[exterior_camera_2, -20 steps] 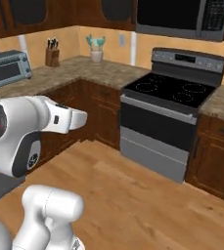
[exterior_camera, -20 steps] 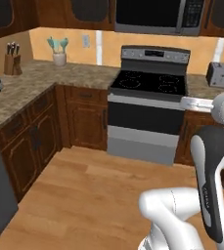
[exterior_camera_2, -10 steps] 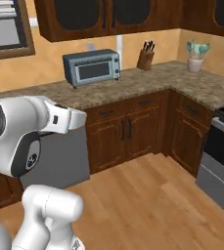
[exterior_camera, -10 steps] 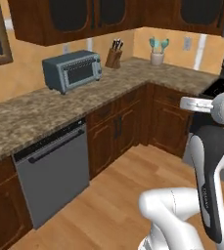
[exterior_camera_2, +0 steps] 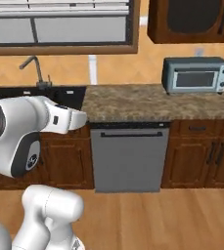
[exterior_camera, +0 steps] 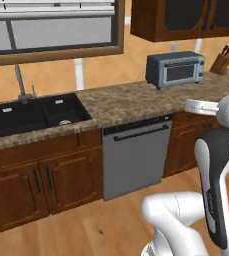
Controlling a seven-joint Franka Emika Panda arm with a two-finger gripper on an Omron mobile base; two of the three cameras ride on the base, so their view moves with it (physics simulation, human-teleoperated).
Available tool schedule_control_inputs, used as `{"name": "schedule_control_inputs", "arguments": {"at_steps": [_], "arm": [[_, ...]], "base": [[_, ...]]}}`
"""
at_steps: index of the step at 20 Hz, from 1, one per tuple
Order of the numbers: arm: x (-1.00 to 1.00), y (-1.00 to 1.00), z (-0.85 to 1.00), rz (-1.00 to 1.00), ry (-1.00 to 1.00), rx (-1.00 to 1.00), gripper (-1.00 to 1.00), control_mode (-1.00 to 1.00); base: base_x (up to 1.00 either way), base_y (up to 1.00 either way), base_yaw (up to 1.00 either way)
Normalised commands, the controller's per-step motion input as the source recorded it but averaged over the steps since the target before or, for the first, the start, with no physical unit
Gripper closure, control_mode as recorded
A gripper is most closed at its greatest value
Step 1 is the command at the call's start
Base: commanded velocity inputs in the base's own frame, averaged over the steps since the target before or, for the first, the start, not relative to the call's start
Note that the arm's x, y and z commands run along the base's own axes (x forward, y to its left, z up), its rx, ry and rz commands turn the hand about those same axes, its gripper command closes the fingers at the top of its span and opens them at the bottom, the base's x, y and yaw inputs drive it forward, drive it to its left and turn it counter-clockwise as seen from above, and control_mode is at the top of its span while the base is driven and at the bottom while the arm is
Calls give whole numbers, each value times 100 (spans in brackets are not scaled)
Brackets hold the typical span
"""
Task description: Gather all objects into one cabinet and sort the glasses and bowls to opposite sides.
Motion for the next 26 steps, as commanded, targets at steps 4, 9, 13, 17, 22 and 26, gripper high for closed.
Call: {"name": "schedule_control_inputs", "arguments": {"at_steps": [4, 9, 13, 17, 22, 26], "arm": [[0, 0, 0, 0, 0, 0, -100, 100], [0, 0, 0, 0, 0, 0, -100, 100], [0, 0, 0, 0, 0, 0, -100, 100], [0, 0, 0, 0, 0, 0, -100, 100], [0, 0, 0, 0, 0, 0, -100, 100], [0, 0, 0, 0, 0, 0, -100, 100]], "base": [[0, 61, 78], [0, 57, 78], [0, 54, 79], [0, 56, 79], [0, 54, 76], [0, 54, 72]]}}
